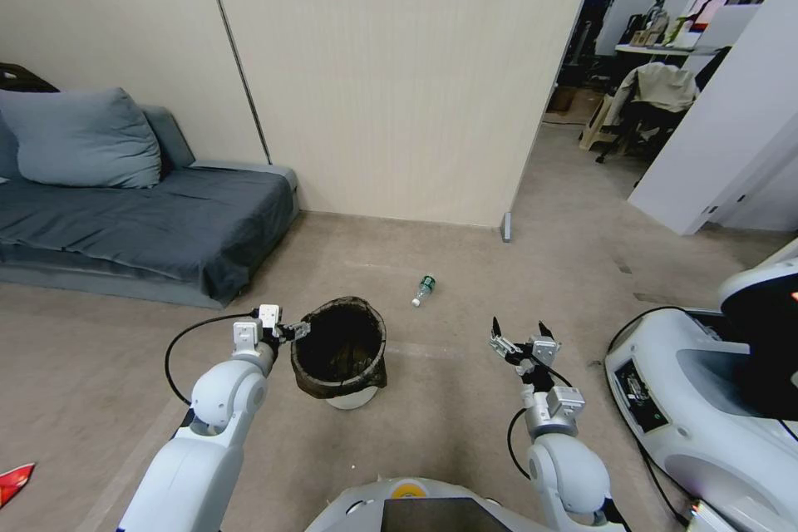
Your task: Pick up the trash bin, then pick up the garbage from the floor and place it into the trash bin.
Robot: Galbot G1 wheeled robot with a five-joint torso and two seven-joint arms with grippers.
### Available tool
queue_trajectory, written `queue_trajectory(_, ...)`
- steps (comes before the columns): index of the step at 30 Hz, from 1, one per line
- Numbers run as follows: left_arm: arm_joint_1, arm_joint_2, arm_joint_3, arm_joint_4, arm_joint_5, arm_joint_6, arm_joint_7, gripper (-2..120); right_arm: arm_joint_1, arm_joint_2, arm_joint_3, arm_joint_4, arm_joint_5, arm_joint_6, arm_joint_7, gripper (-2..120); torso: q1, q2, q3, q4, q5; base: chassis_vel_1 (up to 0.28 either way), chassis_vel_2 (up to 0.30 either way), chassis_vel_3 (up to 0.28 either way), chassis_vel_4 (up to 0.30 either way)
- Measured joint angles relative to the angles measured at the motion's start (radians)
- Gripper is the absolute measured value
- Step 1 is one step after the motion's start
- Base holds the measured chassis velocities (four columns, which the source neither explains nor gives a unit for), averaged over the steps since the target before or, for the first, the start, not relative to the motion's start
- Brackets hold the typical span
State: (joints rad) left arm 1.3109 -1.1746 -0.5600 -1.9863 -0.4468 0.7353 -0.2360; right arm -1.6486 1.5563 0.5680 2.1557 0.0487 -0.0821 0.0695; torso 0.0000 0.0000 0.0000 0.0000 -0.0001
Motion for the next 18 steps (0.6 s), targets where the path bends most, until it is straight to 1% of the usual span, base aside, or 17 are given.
queue_trajectory(2, -0.004, -0.006, 0.007, 0.02, 0.004, 0.0, 0.0, 100, 0.0, -0.001, -0.003, 0.0, -0.001, 0.0, 0.0, 100, 0.0, 0.0, 0.0, 0.0, 0.0002, 0.0, 0.0, 0.0, 0.0)
queue_trajectory(9, 0.008, -0.015, 0.022, 0.027, 0.001, 0.0, 0.003, 100, -0.002, -0.003, -0.004, 0.0, -0.003, 0.0, 0.0, 100, 0.0, 0.0, 0.0, -0.0001, 0.0001, 0.0, 0.0, 0.0, 0.0)
queue_trajectory(13, 0.02, -0.01, 0.023, 0.021, -0.021, 0.0, -0.001, 100, -0.01, -0.006, -0.005, 0.0, -0.004, 0.0, -0.001, 100, 0.0, 0.0, 0.0, 0.0, 0.0002, 0.0, 0.0, 0.0, 0.0)
queue_trajectory(18, 0.031, -0.009, 0.031, 0.021, -0.072, 0.0, -0.01, 100, -0.01, -0.008, -0.009, -0.001, -0.005, 0.0, -0.001, 100, 0.0, 0.0, 0.0, 0.0, 0.0002, 0.0, 0.0, 0.0, 0.0)
